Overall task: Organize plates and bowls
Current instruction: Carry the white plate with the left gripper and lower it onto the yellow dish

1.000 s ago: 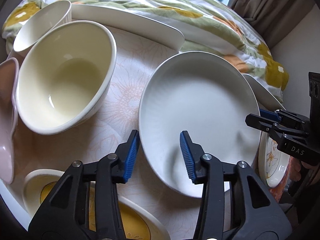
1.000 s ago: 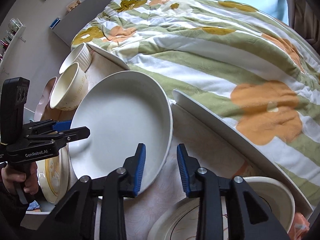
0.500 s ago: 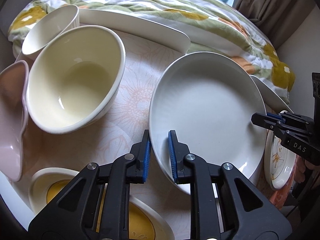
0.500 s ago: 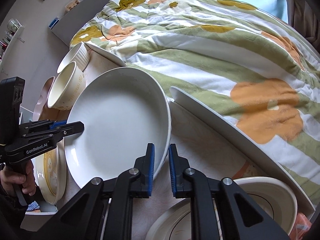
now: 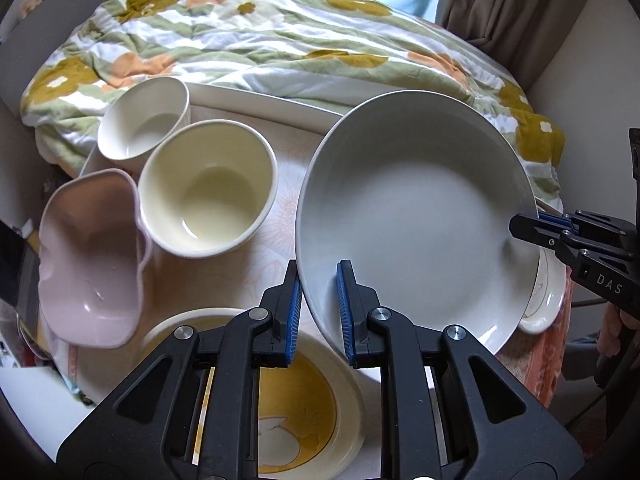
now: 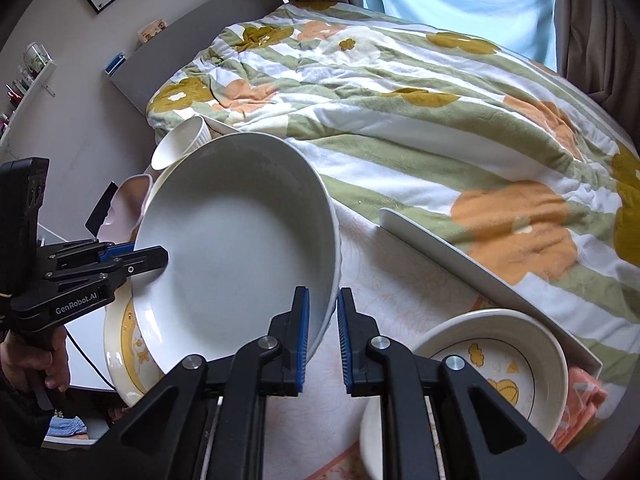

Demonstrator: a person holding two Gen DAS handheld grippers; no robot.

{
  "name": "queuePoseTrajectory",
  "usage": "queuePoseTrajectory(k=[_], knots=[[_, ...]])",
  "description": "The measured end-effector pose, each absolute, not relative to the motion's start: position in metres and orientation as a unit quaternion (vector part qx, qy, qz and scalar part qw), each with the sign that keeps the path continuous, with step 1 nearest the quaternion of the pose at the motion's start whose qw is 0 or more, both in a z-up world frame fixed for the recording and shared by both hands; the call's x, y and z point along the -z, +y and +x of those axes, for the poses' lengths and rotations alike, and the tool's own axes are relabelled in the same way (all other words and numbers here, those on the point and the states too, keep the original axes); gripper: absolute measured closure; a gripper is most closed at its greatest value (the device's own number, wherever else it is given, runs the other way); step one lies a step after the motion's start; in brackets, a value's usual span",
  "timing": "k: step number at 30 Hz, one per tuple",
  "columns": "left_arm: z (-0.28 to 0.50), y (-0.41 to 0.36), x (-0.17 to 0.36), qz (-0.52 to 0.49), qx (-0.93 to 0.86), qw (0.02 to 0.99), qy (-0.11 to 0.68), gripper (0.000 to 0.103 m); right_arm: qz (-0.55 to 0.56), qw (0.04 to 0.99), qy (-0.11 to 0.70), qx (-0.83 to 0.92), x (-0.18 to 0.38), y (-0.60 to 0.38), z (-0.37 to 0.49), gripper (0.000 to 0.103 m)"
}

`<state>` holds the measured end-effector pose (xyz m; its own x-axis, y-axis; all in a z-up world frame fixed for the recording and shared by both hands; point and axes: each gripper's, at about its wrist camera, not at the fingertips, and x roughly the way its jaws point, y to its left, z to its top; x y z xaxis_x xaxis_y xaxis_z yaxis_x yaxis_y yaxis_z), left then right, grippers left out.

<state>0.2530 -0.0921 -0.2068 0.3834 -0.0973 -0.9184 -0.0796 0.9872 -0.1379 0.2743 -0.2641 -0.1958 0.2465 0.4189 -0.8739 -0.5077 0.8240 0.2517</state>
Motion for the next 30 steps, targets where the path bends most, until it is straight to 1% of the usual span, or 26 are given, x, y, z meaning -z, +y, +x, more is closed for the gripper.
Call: queuePoseTrajectory(k=[5, 10, 15, 22, 25, 28, 30], knots=[[0.224, -0.077, 0.183, -0.057, 0.051, 0.84, 0.538, 0.088, -0.034, 0.815, 0.518, -0.258, 0.165, -0.253, 0.231, 0.09], [0.193, -0.055, 0.178, -0.032, 0.101, 0.837, 0.538, 0.088, -0.013, 0.83, 0.518, -0.207, 0.156, -0.234, 0.18, 0.09], [0.166, -0.031, 0.188, 0.004, 0.136, 0.827, 0.545, 0.088, 0.021, 0.825, 0.54, -0.165, 0.174, -0.211, 0.134, 0.09], [0.143, -0.006, 0.223, 0.025, 0.149, 0.804, 0.575, 0.088, 0.075, 0.81, 0.567, -0.128, 0.215, -0.185, 0.094, 0.09], [0.14, -0.003, 0.238, 0.027, 0.152, 0.798, 0.582, 0.088, 0.074, 0.811, 0.57, -0.113, 0.226, -0.177, 0.086, 0.09], [0.139, -0.001, 0.249, 0.025, 0.152, 0.795, 0.587, 0.088, 0.027, 0.816, 0.569, -0.097, 0.229, -0.165, 0.084, 0.09], [0.14, 0.001, 0.256, 0.022, 0.149, 0.793, 0.59, 0.087, 0.031, 0.815, 0.57, -0.096, 0.233, -0.166, 0.085, 0.09]])
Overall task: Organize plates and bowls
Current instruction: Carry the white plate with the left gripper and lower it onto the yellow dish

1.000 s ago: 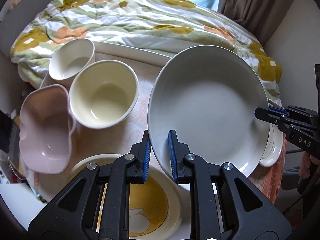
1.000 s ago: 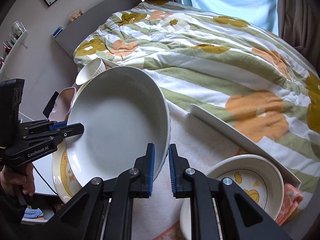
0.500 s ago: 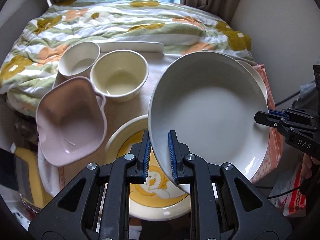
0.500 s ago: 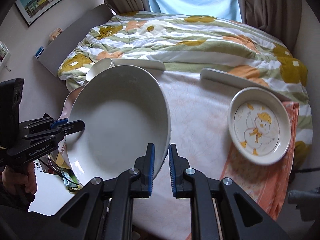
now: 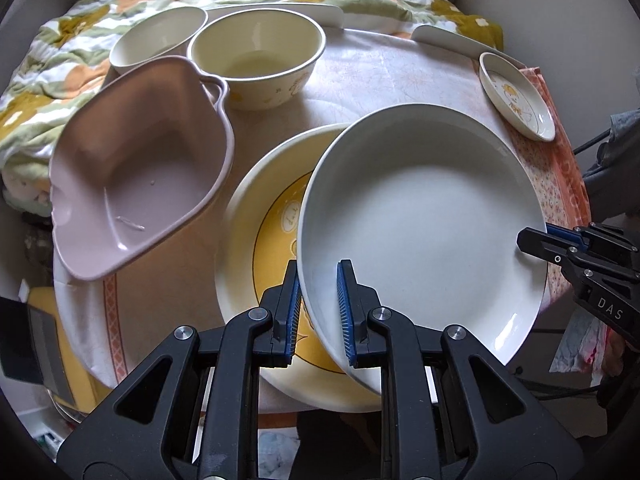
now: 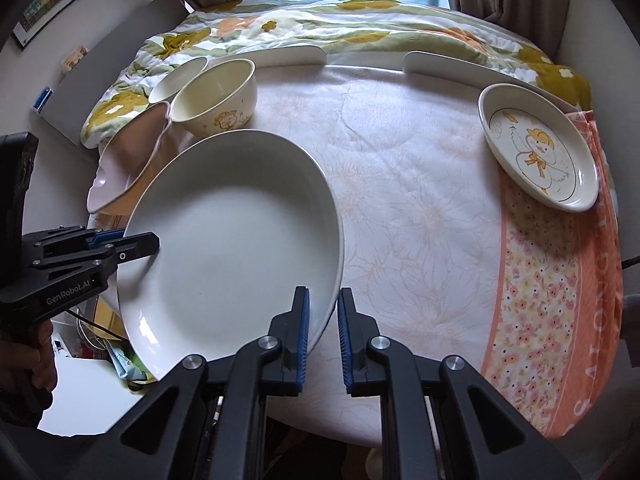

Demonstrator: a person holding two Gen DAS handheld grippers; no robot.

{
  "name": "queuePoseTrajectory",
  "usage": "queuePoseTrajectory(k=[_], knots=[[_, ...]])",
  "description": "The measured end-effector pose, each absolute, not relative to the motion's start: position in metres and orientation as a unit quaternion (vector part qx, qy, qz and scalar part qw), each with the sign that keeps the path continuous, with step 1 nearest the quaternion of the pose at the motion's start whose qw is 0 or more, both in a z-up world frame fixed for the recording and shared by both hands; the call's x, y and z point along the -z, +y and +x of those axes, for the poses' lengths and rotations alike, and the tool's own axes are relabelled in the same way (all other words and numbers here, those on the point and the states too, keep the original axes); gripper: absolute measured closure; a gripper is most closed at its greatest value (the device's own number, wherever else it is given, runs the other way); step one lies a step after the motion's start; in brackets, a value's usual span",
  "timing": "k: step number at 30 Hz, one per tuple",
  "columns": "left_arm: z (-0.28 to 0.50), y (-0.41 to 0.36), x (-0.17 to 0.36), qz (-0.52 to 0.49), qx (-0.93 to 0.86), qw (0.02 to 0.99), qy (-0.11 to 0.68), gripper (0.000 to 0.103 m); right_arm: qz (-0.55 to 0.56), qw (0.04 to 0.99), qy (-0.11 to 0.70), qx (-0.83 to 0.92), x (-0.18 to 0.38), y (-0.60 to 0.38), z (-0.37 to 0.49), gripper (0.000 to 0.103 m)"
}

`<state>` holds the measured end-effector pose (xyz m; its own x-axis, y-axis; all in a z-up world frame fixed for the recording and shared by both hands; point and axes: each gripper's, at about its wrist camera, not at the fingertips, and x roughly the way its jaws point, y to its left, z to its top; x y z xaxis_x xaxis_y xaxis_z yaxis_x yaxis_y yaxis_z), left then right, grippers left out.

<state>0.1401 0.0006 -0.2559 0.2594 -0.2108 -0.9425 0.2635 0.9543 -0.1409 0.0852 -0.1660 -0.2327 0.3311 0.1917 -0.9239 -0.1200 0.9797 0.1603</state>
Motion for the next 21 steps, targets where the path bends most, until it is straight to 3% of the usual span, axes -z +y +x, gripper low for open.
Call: queuePoseTrajectory(k=[21], knots=[[0.145, -0.02, 0.278, 0.11, 0.109, 0.793, 0.59, 0.088, 0.017, 0.822, 0.559, -0.106, 0.232, -0.154, 0.086, 0.09]])
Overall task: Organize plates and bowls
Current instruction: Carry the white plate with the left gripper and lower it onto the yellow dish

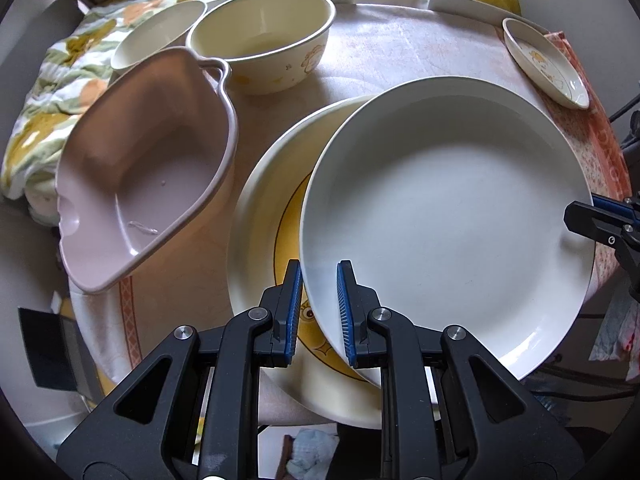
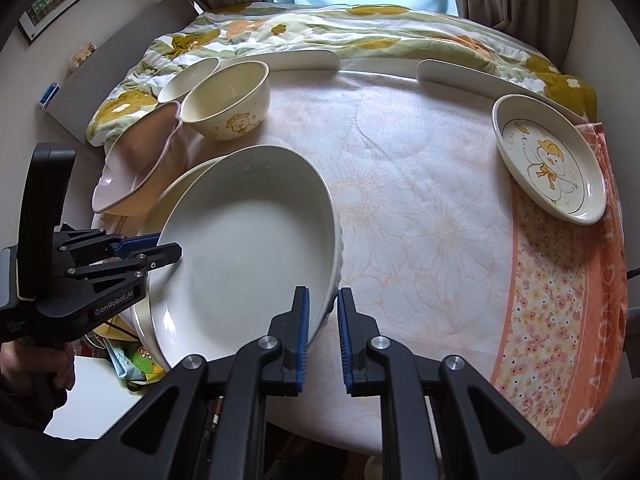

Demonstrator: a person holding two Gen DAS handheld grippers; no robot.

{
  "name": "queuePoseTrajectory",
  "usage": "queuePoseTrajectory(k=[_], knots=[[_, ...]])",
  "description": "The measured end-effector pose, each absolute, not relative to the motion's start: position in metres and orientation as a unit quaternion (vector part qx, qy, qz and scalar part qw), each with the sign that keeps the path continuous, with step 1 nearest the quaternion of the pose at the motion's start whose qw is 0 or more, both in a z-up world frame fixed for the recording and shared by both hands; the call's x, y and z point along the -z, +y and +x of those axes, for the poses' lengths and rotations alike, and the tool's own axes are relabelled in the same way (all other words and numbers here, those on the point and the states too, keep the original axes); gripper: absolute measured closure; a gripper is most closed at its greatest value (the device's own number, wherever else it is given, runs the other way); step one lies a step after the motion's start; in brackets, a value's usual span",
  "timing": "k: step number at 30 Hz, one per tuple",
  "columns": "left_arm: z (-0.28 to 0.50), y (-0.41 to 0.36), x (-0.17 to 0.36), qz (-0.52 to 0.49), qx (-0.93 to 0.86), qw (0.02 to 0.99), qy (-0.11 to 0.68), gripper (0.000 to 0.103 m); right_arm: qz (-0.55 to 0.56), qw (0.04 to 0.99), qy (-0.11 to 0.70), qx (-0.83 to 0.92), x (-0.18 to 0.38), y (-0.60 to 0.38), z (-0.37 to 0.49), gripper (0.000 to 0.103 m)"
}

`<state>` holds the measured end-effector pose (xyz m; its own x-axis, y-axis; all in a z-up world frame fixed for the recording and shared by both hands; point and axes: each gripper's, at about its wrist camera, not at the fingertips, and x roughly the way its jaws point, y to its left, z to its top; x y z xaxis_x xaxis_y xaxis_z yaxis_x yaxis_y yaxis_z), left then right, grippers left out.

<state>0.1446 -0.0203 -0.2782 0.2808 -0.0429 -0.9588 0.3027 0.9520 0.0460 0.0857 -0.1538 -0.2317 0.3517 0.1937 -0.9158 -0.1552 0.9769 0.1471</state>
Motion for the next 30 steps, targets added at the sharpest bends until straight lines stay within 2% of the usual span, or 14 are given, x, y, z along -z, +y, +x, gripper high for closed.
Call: queuePoseTrajectory(k=[10, 30], knots=[[0.14, -0.029, 0.271, 0.193, 0.086, 0.805, 0.555, 0.088, 0.001, 0.821, 0.562, -0.106, 0.24, -0.143, 0.086, 0.09], [0.138, -0.019, 0.27, 0.206, 0.062, 0.813, 0.541, 0.088, -0.081, 0.828, 0.547, -0.099, 0.249, -0.112, 0.084, 0.09]])
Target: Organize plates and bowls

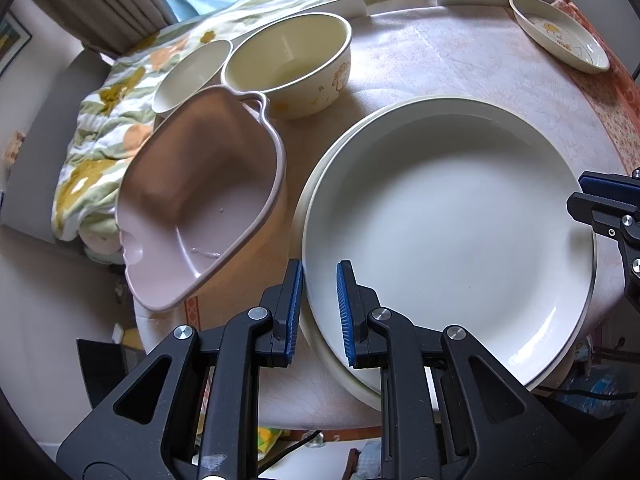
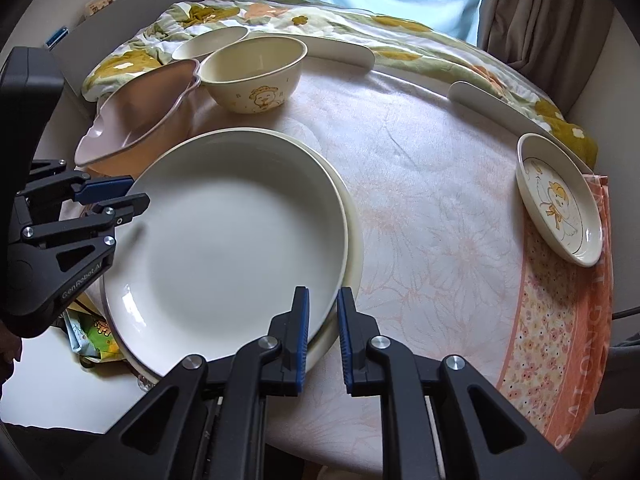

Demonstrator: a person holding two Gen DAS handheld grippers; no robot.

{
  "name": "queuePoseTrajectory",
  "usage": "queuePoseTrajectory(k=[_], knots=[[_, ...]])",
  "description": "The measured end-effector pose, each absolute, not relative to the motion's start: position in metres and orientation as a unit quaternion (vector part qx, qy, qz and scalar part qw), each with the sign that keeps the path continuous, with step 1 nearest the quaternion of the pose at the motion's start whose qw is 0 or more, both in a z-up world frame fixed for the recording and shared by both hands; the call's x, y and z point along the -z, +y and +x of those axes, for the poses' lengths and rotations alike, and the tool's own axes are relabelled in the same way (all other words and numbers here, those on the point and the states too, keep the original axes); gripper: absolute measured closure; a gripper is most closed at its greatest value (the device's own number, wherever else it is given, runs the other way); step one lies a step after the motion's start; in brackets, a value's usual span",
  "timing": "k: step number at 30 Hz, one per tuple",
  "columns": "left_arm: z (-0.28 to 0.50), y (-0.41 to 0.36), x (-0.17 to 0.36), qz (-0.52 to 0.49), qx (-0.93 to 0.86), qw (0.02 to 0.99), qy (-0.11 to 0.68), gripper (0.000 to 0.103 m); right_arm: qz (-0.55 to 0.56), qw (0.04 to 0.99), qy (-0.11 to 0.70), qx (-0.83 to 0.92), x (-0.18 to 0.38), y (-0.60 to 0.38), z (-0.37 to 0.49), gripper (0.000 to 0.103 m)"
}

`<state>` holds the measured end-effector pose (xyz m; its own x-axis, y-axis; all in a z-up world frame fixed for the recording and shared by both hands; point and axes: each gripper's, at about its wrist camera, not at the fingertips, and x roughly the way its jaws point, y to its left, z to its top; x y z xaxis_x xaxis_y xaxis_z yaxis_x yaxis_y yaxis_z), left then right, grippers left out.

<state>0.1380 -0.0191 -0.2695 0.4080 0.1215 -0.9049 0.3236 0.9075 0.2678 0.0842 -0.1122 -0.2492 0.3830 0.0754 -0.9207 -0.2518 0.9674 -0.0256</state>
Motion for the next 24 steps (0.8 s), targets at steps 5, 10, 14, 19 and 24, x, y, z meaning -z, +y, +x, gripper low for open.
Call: queuePoseTrajectory(k=[5, 10, 14, 19, 24], knots=[[0.138, -0.014, 0.265, 0.189, 0.071, 0.814, 0.545, 0.088, -0.068, 0.829, 0.546, -0.096, 0.247, -0.115, 0.084, 0.09], [0.139, -0.014, 0.236, 0.166, 0.089, 0.829, 0.527, 0.088, -0.033, 0.845, 0.526, -0.097, 0.227, -0.121, 0.085, 0.09], [0.144, -0.022, 0.196, 0.143, 0.124, 0.853, 0.486, 0.052, 0.035, 0.859, 0.504, -0.082, 0.206, -0.143, 0.085, 0.09], [0.157, -0.049, 0.15, 0.137, 0.179, 0.878, 0.423, 0.0, 0.1, 0.886, 0.452, -0.019, 0.176, -0.19, 0.071, 0.0], [0.2, -0.097, 0.123, 0.099, 0.269, 0.861, 0.42, 0.0, 0.127, 0.895, 0.425, 0.055, 0.146, -0.244, 0.049, 0.0]])
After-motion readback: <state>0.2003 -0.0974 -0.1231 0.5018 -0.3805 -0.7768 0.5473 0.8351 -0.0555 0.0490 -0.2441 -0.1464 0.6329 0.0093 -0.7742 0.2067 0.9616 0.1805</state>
